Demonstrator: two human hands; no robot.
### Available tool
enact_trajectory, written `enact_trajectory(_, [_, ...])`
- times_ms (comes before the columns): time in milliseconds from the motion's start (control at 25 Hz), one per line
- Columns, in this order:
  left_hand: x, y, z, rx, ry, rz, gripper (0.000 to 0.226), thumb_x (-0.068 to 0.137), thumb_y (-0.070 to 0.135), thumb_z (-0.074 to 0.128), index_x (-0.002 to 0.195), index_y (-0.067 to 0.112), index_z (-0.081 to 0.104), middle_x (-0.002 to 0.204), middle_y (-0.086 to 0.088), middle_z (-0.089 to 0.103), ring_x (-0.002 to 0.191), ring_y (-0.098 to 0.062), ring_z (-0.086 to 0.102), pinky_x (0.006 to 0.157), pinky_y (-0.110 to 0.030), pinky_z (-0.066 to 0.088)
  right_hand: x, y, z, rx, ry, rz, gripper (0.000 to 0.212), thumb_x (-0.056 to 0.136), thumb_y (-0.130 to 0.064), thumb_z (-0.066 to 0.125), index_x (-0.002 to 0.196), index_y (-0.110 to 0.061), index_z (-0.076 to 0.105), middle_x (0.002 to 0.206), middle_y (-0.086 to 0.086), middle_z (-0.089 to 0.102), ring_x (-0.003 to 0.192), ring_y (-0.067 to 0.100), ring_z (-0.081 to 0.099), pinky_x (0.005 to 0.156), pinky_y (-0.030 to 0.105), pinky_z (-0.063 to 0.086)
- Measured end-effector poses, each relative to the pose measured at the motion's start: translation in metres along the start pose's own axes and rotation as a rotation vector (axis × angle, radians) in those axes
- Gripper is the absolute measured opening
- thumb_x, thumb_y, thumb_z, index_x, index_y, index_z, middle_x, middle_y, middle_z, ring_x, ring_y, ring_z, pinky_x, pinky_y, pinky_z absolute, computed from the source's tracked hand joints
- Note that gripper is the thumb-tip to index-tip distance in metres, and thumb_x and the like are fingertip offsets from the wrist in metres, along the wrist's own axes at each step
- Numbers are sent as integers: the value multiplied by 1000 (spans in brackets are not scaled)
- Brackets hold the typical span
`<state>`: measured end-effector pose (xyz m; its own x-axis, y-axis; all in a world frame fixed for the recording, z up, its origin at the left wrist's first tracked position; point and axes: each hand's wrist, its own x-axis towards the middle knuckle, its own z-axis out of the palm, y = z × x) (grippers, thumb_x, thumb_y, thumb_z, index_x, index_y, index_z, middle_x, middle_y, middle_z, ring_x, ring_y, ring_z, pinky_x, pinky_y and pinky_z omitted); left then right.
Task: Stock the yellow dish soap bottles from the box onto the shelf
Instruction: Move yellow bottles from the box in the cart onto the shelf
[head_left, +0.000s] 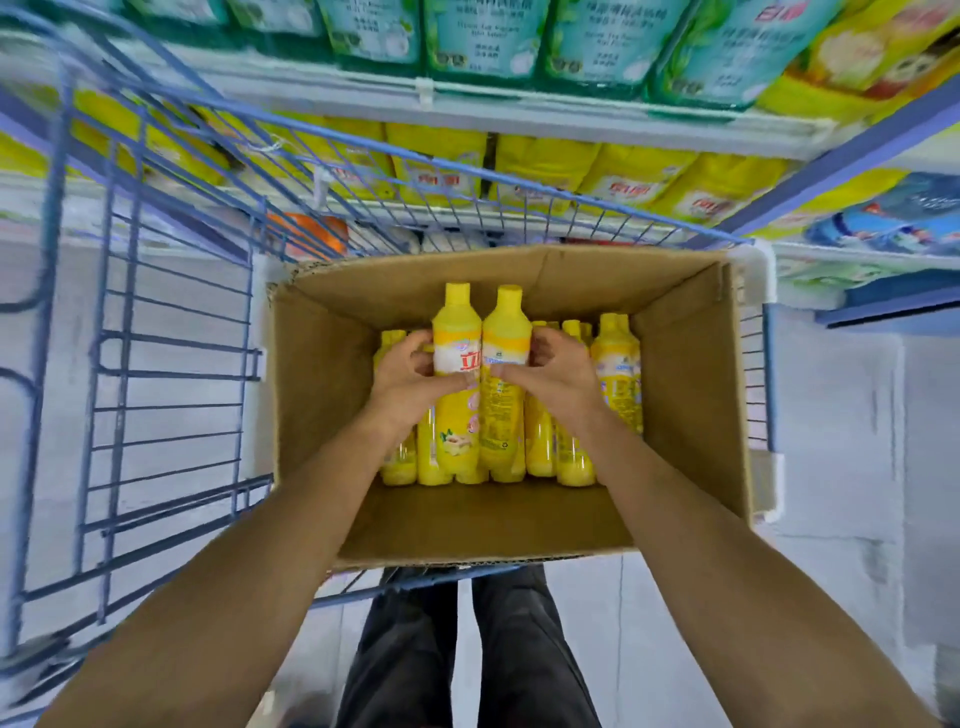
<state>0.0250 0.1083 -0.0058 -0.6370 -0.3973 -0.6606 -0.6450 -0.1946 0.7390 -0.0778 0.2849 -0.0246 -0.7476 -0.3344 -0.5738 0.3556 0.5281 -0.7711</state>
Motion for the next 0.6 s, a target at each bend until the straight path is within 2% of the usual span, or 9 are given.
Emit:
enact_trajectory(120, [-30, 31, -10, -63, -59, 83, 58, 65, 0, 90, 117, 11, 64, 102, -6, 78, 92, -15, 75, 77, -26, 59, -23, -42, -19, 20, -17, -87, 53, 64, -24, 95, 110, -19, 70, 101, -5, 78, 95, 9, 74, 86, 35, 61])
enact_trajectory(200, [-50, 64, -16, -79, -88, 151, 57, 66, -1, 89, 116, 14, 66, 105, -5, 77, 96, -17, 74, 79, -27, 58, -42, -75, -34, 34, 14, -150, 53, 64, -23, 95, 110, -23, 70, 100, -5, 78, 94, 10, 74, 87, 37, 61])
enact_trajectory(360, [-79, 155, -28, -35, -134, 332, 67, 64, 0, 91, 124, 11, 63, 111, -10, 75, 106, -28, 71, 96, -44, 56, -80, -160, -70, 81, 129, -315, 58, 66, -13, 94, 116, -14, 66, 106, 1, 76, 98, 15, 74, 90, 39, 60])
enact_trajectory(440, [-96, 207, -33, -5, -146, 440, 73, 63, 6, 93, 128, 13, 62, 110, -8, 75, 106, -27, 70, 97, -47, 55, -101, -211, -90, 103, 174, -413, 56, 68, -11, 93, 117, -10, 65, 107, 1, 75, 97, 13, 73, 87, 34, 60])
enact_trajectory(520, [-118, 261, -35, 15, -152, 551, 73, 64, 11, 94, 130, 17, 61, 109, -4, 76, 104, -21, 71, 94, -44, 57, -121, -261, -112, 107, 207, -528, 55, 70, -11, 92, 118, -10, 65, 106, -1, 75, 95, 9, 73, 83, 27, 59])
enact_trajectory(600, [-141, 313, -36, 8, -139, 678, 70, 65, 11, 93, 128, 19, 62, 107, -2, 76, 101, -19, 72, 91, -41, 59, -139, -309, -136, 122, 254, -650, 58, 68, -12, 93, 119, -10, 65, 107, 1, 76, 97, 14, 73, 84, 30, 60])
